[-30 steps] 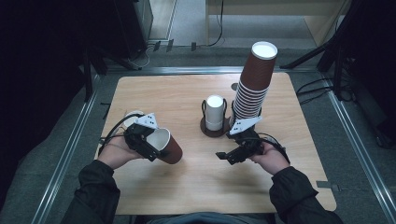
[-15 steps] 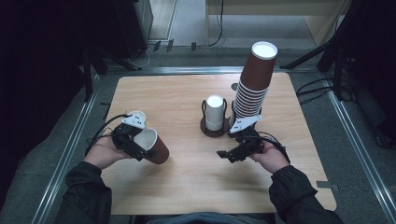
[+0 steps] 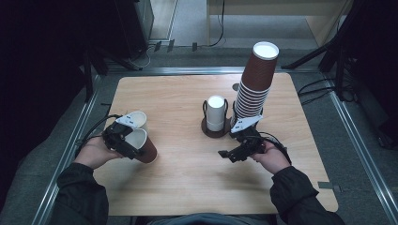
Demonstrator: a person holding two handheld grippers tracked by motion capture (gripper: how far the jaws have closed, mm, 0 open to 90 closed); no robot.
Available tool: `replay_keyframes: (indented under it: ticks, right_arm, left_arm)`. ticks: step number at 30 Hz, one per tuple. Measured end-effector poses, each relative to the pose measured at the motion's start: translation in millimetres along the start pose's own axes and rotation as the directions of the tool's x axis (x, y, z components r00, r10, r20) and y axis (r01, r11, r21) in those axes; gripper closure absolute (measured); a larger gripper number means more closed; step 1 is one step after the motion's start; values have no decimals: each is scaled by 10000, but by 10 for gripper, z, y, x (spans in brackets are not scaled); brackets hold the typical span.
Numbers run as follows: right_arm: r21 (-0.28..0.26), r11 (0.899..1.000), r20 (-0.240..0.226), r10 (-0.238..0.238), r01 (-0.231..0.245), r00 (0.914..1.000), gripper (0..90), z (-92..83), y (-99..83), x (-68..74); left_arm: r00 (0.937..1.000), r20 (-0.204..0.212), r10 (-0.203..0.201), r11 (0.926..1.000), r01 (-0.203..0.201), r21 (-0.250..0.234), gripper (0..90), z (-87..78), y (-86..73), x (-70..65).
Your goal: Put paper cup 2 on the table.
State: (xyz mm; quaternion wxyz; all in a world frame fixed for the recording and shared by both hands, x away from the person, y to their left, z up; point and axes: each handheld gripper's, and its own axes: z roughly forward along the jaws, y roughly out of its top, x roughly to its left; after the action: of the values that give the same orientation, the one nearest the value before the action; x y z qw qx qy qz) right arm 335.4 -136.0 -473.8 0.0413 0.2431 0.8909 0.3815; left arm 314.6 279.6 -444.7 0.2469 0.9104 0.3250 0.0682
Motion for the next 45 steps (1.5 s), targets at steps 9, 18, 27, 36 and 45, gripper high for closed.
replay_keyframes:
  ticks: [9, 18, 27, 36, 45]
  right_arm:
    - [11, 10000, 86, 86, -86, 9999, 144, -3, -16, -18]
    - [34, 10000, 104, 19, -19, 9999, 145, -6, -28, -33]
    - [126, 9999, 190, -84, 82, 9998, 145, 11, -34, -31]
    - [181, 9998, 220, -88, 84, 9997, 145, 10, -37, -22]
    - [173, 9997, 254, -200, 196, 9995, 144, 9, -37, -21]
  left_arm:
    - [9992, -409, 23, 9978, 4, 668, 64, 21, -87, 45]
    - [9989, -410, -206, 9977, 233, 644, 50, 44, -99, 80]
    - [9976, -548, -418, 9966, 455, 682, 0, 76, -96, 92]
    - [9989, -74, -465, 9986, 467, 252, 0, 17, -85, 79]
    - [9985, 30, -555, 9974, 555, -450, 0, -100, -60, 69]
